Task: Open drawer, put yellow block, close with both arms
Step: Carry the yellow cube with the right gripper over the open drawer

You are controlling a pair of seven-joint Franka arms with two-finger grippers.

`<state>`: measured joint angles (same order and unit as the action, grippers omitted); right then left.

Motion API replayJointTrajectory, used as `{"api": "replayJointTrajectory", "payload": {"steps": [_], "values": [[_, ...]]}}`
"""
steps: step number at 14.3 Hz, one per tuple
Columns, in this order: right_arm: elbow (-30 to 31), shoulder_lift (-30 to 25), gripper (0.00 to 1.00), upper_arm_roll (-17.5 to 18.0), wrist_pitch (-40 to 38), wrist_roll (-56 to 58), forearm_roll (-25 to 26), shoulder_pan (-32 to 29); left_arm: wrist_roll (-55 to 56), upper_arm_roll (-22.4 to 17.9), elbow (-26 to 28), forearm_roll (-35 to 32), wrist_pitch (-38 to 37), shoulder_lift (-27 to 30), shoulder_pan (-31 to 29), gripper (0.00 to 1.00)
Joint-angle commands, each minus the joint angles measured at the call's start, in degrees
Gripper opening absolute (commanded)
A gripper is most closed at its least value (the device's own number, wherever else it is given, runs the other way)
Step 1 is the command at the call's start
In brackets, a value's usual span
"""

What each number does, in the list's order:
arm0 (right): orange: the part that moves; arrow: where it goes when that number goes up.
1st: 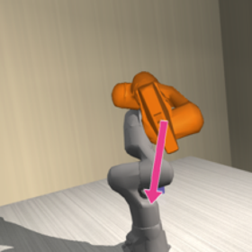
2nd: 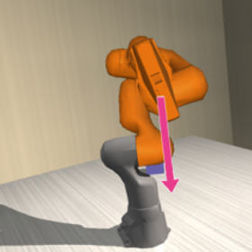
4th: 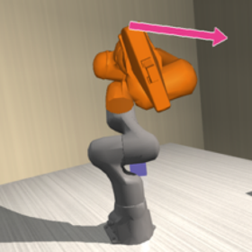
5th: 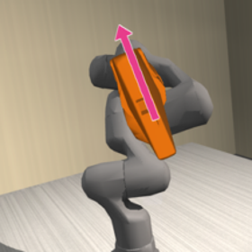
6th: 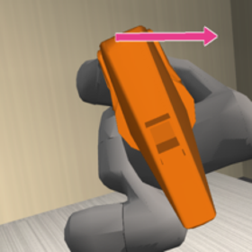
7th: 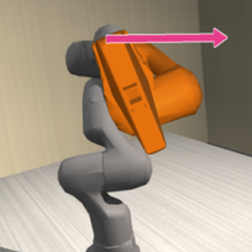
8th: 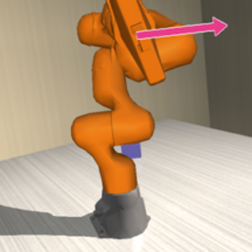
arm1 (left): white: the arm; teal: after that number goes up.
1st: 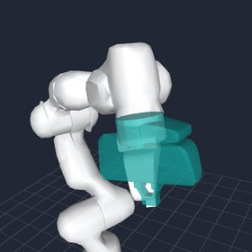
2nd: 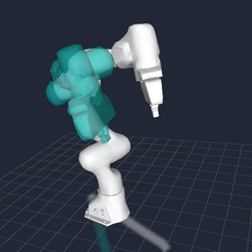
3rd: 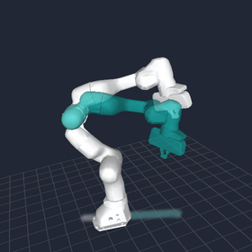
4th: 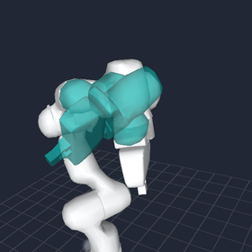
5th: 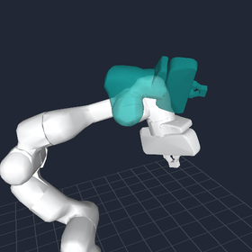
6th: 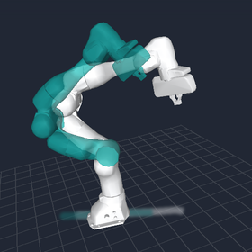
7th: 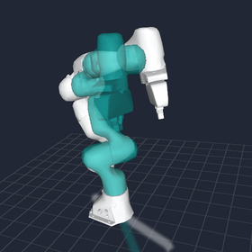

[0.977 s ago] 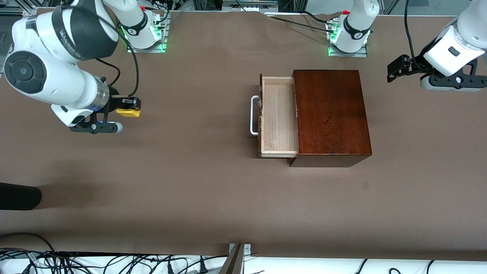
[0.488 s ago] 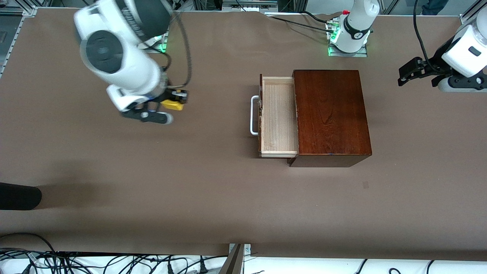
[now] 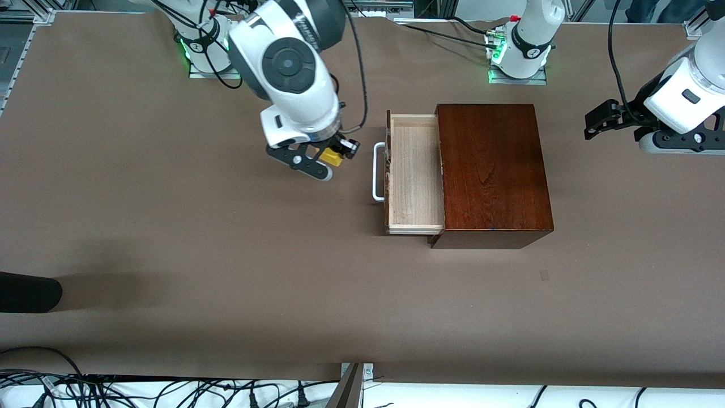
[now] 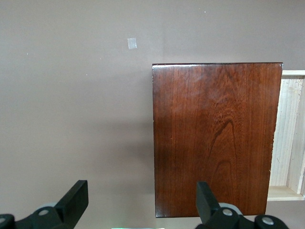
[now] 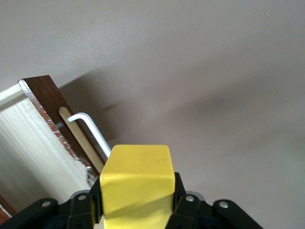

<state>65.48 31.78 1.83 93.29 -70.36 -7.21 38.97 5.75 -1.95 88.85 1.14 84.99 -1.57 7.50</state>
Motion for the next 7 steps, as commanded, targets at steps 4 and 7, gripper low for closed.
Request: {"api": "replayJointTrajectory", "payload": {"steps": [4, 7], "values": [[-2.7, 3.8, 0.0, -0.4, 8.2, -25.5, -1.1, 3.7, -0.3, 0.1, -2.5, 0.6, -0.9, -1.0, 0.1, 1.0], [-5.2, 7.4, 0.0, -1.1, 11.7, -38.8, -0.4, 6.3, -0.3, 0.2, -2.5, 0.7, -0.9, -1.0, 0.1, 1.0]]}}
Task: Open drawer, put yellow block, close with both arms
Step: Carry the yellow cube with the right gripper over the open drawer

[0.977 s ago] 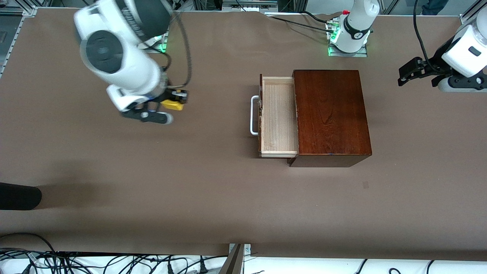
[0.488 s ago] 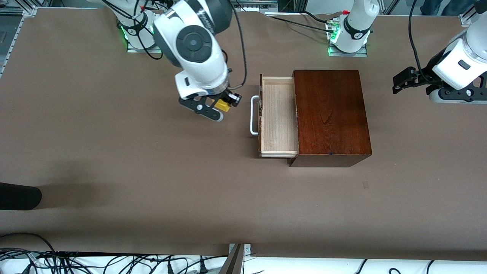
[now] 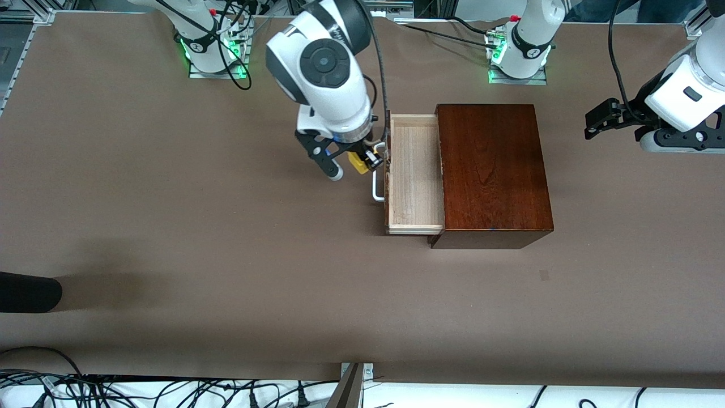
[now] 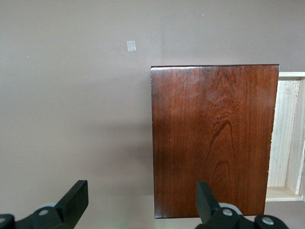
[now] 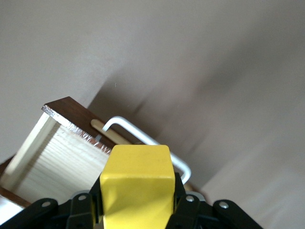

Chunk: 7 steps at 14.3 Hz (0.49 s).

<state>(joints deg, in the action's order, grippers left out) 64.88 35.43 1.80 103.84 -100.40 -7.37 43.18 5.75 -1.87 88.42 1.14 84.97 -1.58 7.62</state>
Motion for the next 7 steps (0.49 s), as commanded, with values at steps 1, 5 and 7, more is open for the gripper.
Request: {"api": "replayJointTrajectory", "payload": {"steps": [1, 5, 7], "values": [[-6.4, 5.4, 0.0, -1.2, 1.7, -12.2, 0.5, 2.9, -0.3, 0.1, -2.0, 0.7, -0.9, -1.0, 0.0, 1.0], [-8.1, 8.7, 0.0, -1.3, 6.6, -22.3, 5.0, 6.5, -0.3, 0.1, -2.0, 0.9, -0.9, -1.0, 0.0, 1.0], [-8.1, 9.2, 0.0, -1.3, 9.6, -28.9, 6.9, 6.7, -0.3, 0.1, -2.0, 0.9, -0.9, -1.1, 0.0, 1.0]]}}
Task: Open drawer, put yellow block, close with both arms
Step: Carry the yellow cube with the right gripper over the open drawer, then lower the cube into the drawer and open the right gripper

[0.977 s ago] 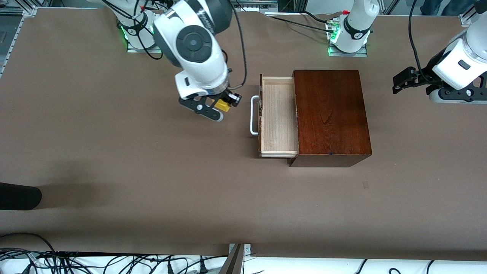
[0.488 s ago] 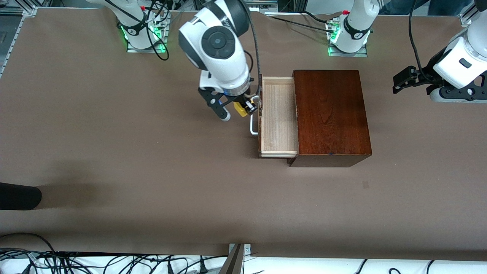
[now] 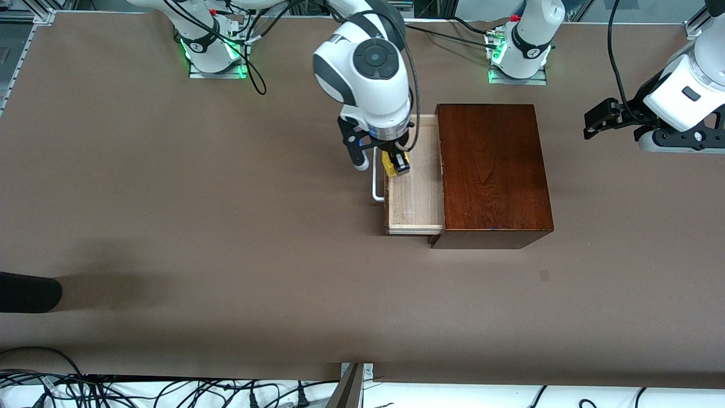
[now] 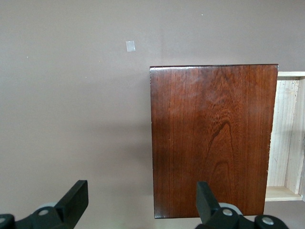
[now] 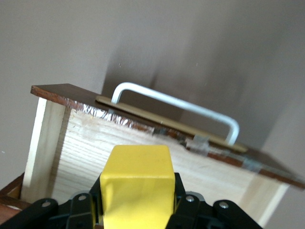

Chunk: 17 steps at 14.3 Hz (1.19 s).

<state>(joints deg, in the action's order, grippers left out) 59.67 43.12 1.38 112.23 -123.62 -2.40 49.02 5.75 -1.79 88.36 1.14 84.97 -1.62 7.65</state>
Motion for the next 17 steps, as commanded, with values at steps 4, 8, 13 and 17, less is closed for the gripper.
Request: {"api": "replayJointTrajectory", "payload": {"steps": [4, 8, 13, 17], "values": [[-2.9, 5.0, 0.0, -1.5, 5.7, -11.3, 3.6, 3.3, -0.3, 0.0, -2.0, 1.0, -0.9, -0.9, 0.0, 1.0], [-2.9, 7.7, 0.0, -1.5, 10.0, -13.8, 4.5, 4.2, -0.3, 0.0, -2.0, 1.1, -0.9, -0.9, 0.0, 1.0], [-2.9, 9.3, 0.0, -1.9, 11.2, -13.9, 4.6, 5.6, -0.2, 0.0, -2.0, 1.1, -0.9, -0.9, 0.1, 1.0], [-2.7, 9.9, 0.0, -1.8, 11.3, -13.9, 4.5, 5.7, -0.3, 0.0, -2.0, 1.1, -0.9, -0.9, 0.1, 1.0]]}}
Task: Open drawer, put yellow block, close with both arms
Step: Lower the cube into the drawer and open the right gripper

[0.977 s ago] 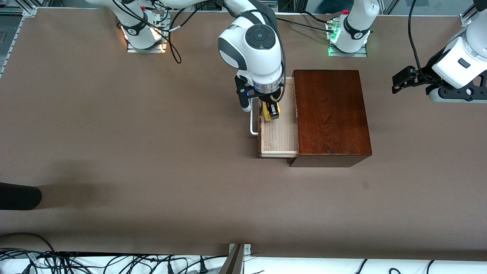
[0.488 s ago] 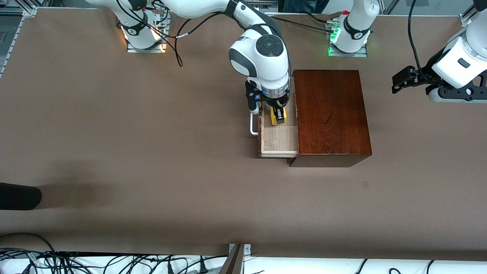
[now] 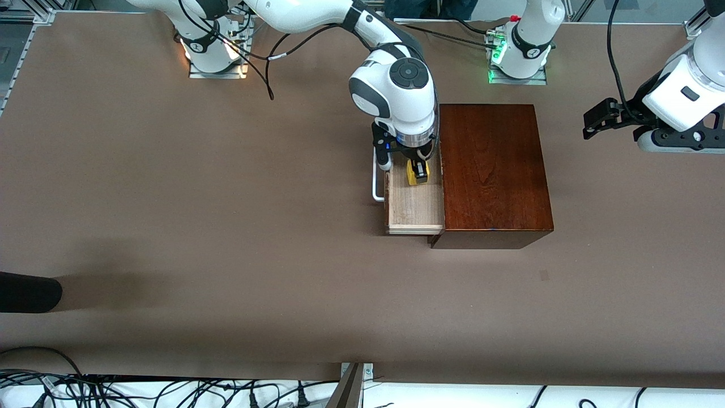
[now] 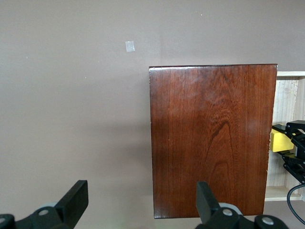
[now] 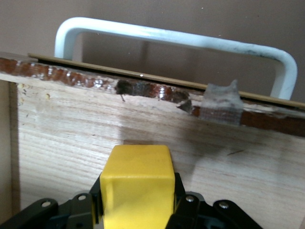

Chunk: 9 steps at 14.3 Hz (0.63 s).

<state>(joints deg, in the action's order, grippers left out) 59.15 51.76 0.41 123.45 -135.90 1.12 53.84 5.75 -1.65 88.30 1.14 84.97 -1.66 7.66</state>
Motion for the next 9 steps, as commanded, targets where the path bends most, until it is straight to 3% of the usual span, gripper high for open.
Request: {"api": "replayJointTrajectory", "payload": {"steps": [1, 2, 3, 4, 9], "values": [[-2.1, 1.2, 0.15, -0.9, 0.1, -1.6, 1.1, 0.8, -0.2, -0.1, -1.9, 1.1, -0.9, -0.9, 0.1, 1.0], [-2.0, 1.2, 0.4, -0.9, 0.2, -1.6, 1.0, 0.8, -0.3, -0.1, -1.9, 1.1, -0.9, -0.9, 0.1, 1.0], [-1.9, 1.2, 0.79, -0.9, 0.2, -1.6, 1.1, 0.8, -0.3, -0.1, -1.9, 1.1, -0.9, -0.9, 0.1, 1.0], [-1.8, 1.2, 1.0, -0.9, 0.2, -1.6, 1.1, 0.8, -0.2, -0.1, -1.9, 1.1, -0.9, -0.9, 0.1, 1.0], [-1.8, 1.2, 1.0, -0.9, 0.2, -1.2, 1.1, 0.7, -0.3, -0.1, -1.9, 1.1, -0.9, -0.9, 0.1, 1.0]]}}
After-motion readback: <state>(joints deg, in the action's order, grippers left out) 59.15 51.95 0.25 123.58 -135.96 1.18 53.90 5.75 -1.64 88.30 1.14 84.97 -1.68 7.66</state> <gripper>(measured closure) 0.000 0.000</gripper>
